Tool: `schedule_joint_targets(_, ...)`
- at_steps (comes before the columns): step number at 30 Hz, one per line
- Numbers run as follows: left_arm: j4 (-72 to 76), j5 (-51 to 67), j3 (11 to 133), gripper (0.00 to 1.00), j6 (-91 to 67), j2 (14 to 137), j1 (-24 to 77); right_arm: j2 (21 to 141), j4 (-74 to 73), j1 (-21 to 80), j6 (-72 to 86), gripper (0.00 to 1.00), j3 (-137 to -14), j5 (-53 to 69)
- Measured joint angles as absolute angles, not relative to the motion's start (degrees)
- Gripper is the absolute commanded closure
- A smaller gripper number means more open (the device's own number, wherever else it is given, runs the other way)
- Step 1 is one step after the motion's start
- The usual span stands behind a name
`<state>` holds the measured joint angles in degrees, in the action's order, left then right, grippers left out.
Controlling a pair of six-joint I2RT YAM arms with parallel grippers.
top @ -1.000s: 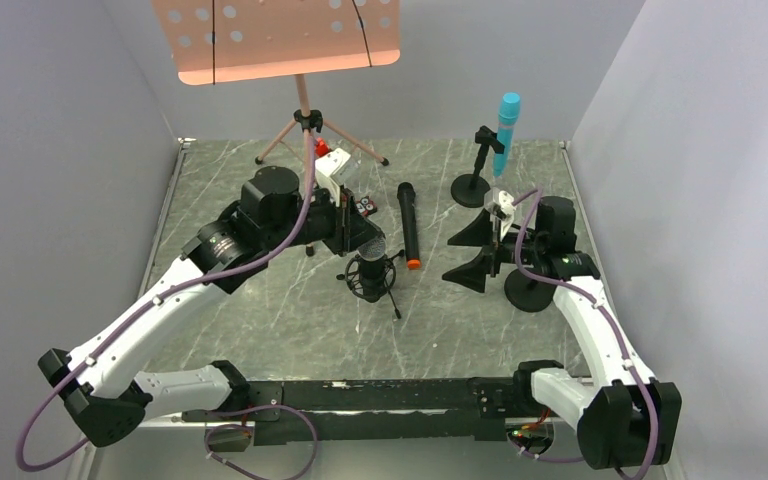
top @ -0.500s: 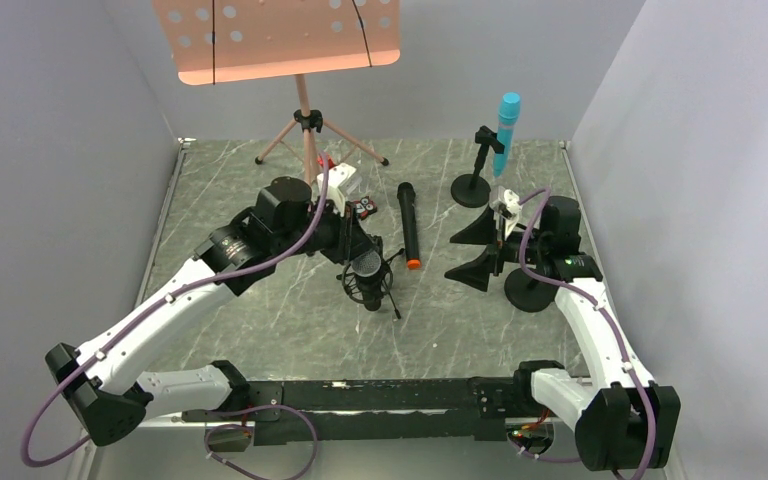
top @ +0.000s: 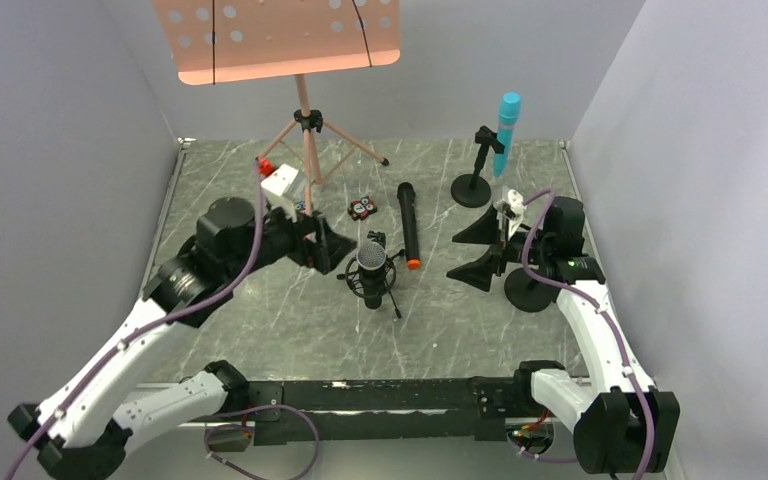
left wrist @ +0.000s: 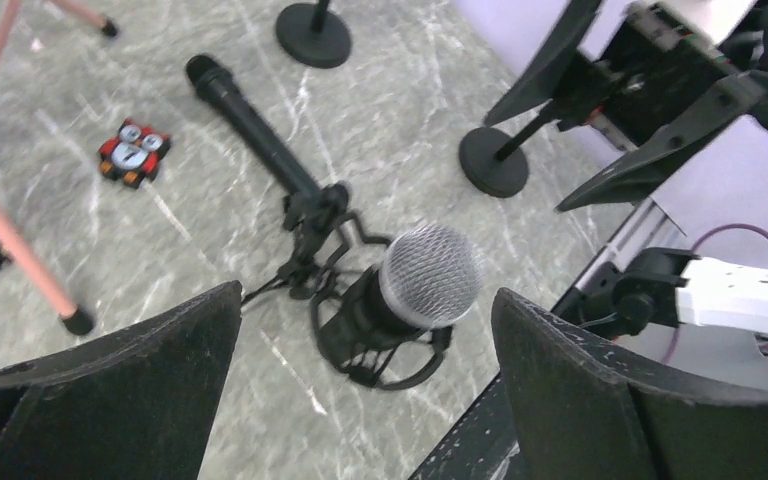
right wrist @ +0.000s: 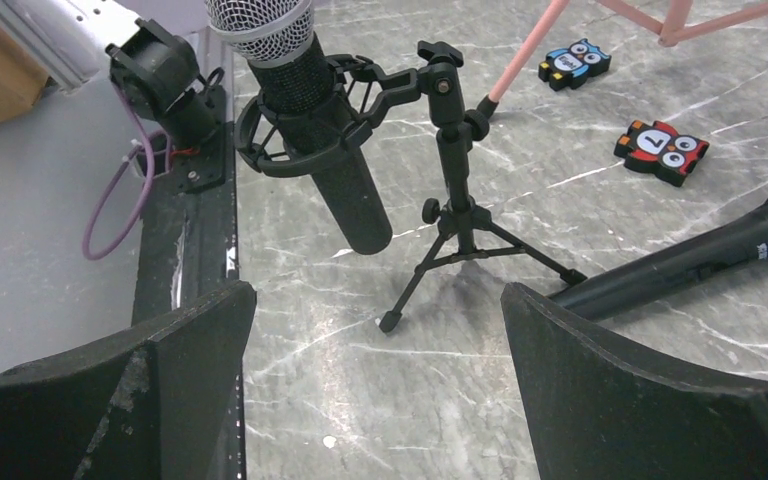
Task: Attach the microphones to the stand
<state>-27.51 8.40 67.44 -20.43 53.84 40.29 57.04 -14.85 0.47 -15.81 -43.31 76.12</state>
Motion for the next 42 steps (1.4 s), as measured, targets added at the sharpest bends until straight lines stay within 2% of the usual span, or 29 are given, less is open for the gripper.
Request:
schedule_joint_targets(5,-25.0,12.7,53.1,0.01,-21.7,44.9,30.2,56.2,-14.4,-1.1,-15.8,0.01,-42.9,76.8)
schedule_joint_targets(10,-22.5,21.8,48.0,0.01,-22.8,49.6,21.3,56.1,-14.1,-1.1,-15.8,0.01,-42.3,76.9)
schedule_joint_targets(15,-17.4,28.3,47.9,0.01,-21.1,56.3,18.7,55.2,-13.3,-1.3,-17.8,0.00,-40.5,77.0)
schedule_joint_targets(20,-12.2,30.0,42.6,0.01,-18.2,53.9,17.6,55.8,-13.8,-0.5,-25.0,0.00,-37.5,76.9)
schedule_joint_targets(26,-5.1,30.5,31.4,0.01,-13.7,47.0,17.6,65.3,-24.0,9.6,-38.5,0.00,-43.6,73.7)
schedule_joint_targets(30,0.7,31.9,28.6,0.01,-11.7,50.0,17.6,67.3,-24.8,14.6,-40.1,0.00,-44.8,71.7)
schedule_joint_targets(36,3.0,31.8,31.0,0.19,-13.5,59.1,17.6,68.0,-17.6,19.9,-32.1,0.00,-43.9,69.4)
schedule_joint_targets(38,4.2,31.7,31.0,0.33,-15.6,61.2,17.6,68.1,-15.2,20.2,-29.3,0.00,-43.0,68.5)
schedule_joint_targets(40,6.4,32.2,30.9,0.51,-18.3,63.7,17.6,68.1,-13.8,20.0,-27.9,0.00,-42.1,67.3)
schedule_joint_targets(42,8.2,33.1,30.9,0.56,-21.2,66.4,17.6,68.1,-13.1,19.5,-27.1,0.00,-41.2,66.8)
